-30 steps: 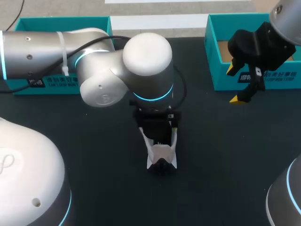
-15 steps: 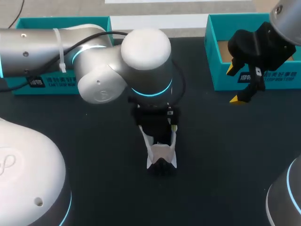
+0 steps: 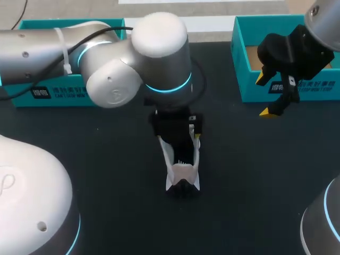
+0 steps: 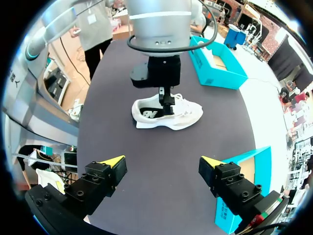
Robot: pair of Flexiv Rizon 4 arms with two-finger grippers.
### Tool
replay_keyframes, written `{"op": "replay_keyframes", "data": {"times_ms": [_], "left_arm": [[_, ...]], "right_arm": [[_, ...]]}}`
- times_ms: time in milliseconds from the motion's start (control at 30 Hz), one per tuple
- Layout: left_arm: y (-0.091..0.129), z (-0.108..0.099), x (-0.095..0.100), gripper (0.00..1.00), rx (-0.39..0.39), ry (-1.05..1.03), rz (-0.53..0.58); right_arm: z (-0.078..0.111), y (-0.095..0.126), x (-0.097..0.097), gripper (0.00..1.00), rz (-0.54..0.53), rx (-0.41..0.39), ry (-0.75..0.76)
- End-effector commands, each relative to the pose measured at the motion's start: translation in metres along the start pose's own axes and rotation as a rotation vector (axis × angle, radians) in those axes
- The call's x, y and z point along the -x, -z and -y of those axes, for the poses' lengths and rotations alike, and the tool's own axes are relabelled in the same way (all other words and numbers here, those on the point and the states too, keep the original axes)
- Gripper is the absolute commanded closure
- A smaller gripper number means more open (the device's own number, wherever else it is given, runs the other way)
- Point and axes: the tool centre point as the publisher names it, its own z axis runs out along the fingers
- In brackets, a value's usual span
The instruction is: Take the shoe out of the shoebox, open the shoe tongue, remove and reinsert the insole, then place the shoe into the shoebox
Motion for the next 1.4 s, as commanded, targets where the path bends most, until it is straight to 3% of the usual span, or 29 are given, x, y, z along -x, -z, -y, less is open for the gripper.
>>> {"op": "replay_keyframes", "data": {"times_ms": [33,267,600,633,667,733,767,800,833,1400], "left_arm": [[0.012,-0.003,-0.006,0.00,-0.040,-0.013,0.029],[0.031,-0.003,-0.006,0.00,-0.048,-0.037,0.051],[0.033,-0.039,-0.003,0.00,-0.049,0.002,0.014],[0.033,-0.042,-0.004,0.07,-0.053,0.007,0.024],[0.033,-0.044,-0.004,0.24,-0.059,0.010,0.021],[0.033,-0.046,-0.003,0.27,-0.061,0.009,0.018],[0.032,-0.047,-0.003,0.36,-0.065,0.007,0.014],[0.030,-0.047,-0.002,0.52,-0.081,0.005,0.011],[0.029,-0.047,-0.001,0.55,-0.088,0.005,0.010],[0.009,-0.016,-0.001,0.59,-0.121,-0.070,-0.047]], "right_arm": [[-0.002,-0.002,0.002,0.00,-0.003,-0.006,-0.002],[-0.002,-0.002,0.002,0.00,-0.003,-0.006,-0.002],[-0.002,-0.002,0.002,0.00,-0.003,-0.006,-0.002],[-0.002,-0.002,0.002,0.00,-0.003,-0.006,-0.002],[-0.002,-0.002,0.002,0.00,-0.003,-0.006,-0.002],[-0.002,-0.002,0.002,0.00,-0.003,-0.006,-0.002],[-0.002,-0.002,0.002,0.00,-0.003,-0.006,-0.002],[-0.002,-0.002,0.002,0.00,-0.003,-0.006,-0.002],[-0.002,-0.002,0.002,0.00,-0.003,-0.006,-0.002],[-0.002,-0.002,0.002,0.00,-0.003,-0.006,-0.002]]}}
